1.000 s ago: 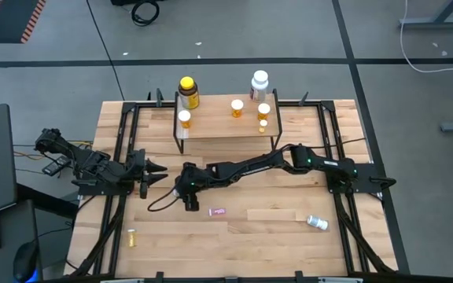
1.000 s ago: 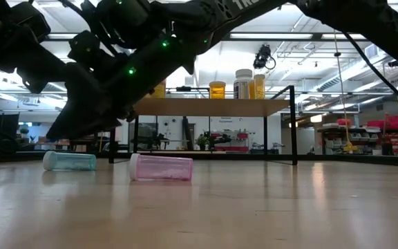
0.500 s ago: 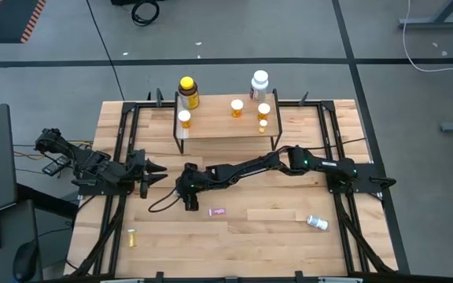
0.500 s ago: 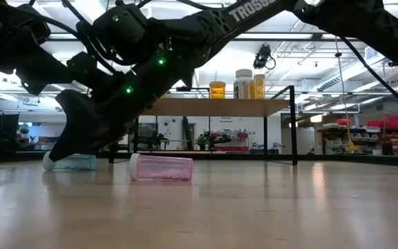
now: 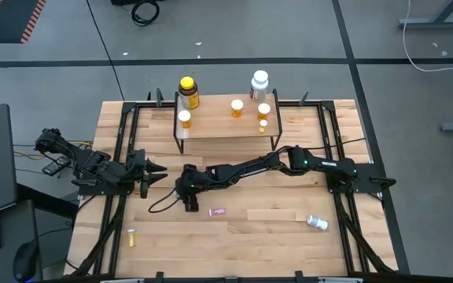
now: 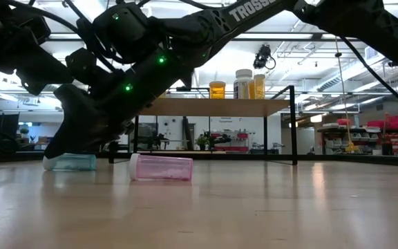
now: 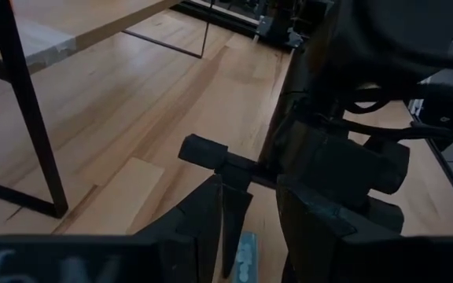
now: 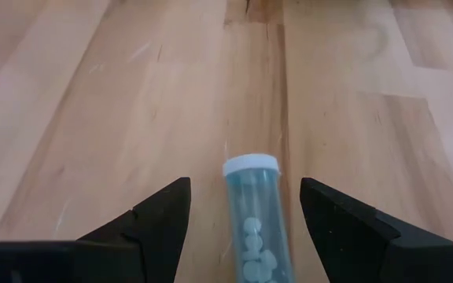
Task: Pick and place medicine bottles onto shelf by color
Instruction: Put the blue pill bottle on the shelf
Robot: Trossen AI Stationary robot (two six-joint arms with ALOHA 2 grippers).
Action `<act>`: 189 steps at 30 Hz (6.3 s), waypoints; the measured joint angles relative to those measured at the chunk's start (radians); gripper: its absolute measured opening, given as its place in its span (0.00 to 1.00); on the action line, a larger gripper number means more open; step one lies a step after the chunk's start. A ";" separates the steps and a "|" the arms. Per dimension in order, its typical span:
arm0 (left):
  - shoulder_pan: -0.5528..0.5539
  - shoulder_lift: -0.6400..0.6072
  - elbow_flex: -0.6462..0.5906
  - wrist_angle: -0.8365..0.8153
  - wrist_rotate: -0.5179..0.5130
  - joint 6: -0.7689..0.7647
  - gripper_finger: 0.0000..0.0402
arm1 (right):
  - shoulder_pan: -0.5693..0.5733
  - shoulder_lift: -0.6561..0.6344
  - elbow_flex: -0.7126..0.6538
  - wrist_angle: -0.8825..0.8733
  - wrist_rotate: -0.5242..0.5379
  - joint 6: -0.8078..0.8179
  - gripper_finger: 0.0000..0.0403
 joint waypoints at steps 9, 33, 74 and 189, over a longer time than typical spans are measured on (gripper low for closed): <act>0.000 0.000 0.000 0.000 0.000 -0.002 0.32 | 0.001 0.000 0.000 -0.030 -0.012 0.021 0.62; 0.000 0.000 0.000 0.000 0.000 -0.006 0.32 | 0.001 0.000 0.000 -0.092 0.069 0.025 0.41; 0.000 0.000 0.000 0.009 0.000 -0.007 0.32 | -0.010 -0.248 0.002 -0.336 0.223 0.090 0.29; 0.000 0.091 -0.001 0.492 0.025 0.320 0.32 | -0.007 -0.311 0.002 -0.111 0.023 0.064 0.33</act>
